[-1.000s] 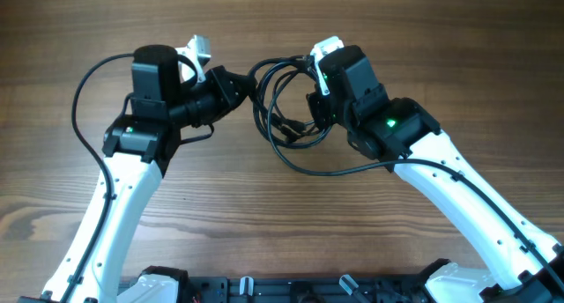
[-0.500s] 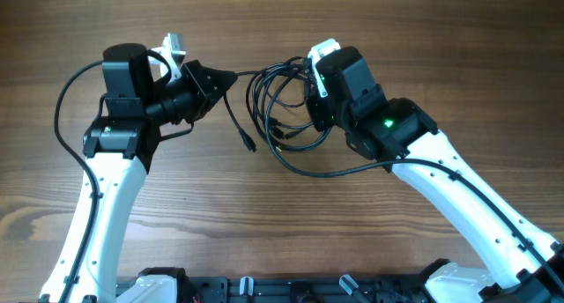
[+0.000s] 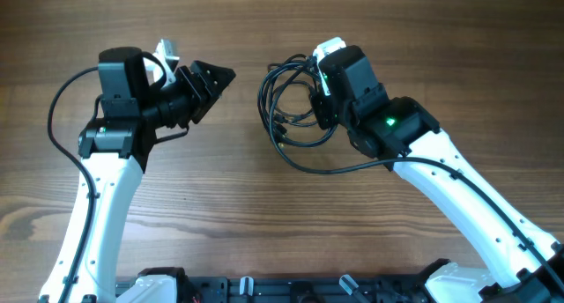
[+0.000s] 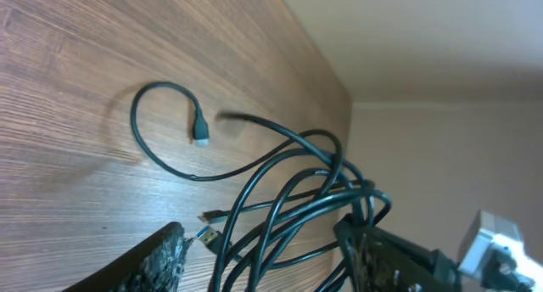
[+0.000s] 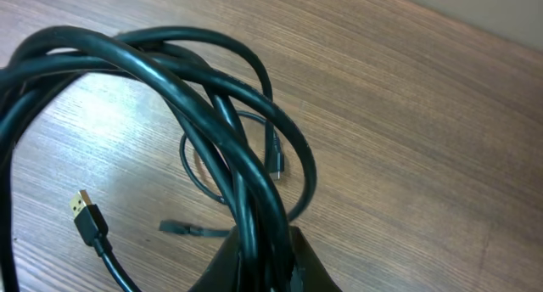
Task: Untangle cables
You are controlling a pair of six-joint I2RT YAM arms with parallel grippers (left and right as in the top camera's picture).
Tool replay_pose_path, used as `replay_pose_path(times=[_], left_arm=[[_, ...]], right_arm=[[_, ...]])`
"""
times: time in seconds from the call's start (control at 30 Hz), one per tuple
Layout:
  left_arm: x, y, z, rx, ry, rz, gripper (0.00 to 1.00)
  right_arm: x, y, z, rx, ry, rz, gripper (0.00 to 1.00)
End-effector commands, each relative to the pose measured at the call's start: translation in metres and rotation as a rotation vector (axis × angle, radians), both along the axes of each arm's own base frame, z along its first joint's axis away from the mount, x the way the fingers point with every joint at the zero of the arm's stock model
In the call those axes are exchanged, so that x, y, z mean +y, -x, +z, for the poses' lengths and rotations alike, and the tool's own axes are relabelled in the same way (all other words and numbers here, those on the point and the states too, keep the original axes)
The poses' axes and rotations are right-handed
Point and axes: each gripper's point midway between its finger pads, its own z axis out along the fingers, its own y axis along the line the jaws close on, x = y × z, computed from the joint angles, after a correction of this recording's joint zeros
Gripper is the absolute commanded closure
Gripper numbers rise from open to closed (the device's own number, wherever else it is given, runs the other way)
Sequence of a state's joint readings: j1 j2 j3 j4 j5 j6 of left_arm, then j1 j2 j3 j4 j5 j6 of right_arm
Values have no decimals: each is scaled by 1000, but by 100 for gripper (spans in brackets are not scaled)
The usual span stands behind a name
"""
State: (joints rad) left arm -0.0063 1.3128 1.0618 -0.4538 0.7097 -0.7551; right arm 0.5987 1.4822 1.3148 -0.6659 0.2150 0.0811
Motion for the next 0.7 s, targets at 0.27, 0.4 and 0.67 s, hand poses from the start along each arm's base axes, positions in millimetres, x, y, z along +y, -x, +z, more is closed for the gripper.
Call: replay_pose_path(times=[0.27, 0.4, 0.67], left_arm=[[-22, 9, -5, -137, -173, -174, 26], [-33, 12, -7, -140, -197, -192, 32], [-43, 14, -20, -121, -286, -185, 41]], right_arm=[[3, -5, 2, -15, -23, -6, 96], [3, -5, 3, -16, -23, -6, 96], [8, -4, 3, -7, -44, 15, 96]])
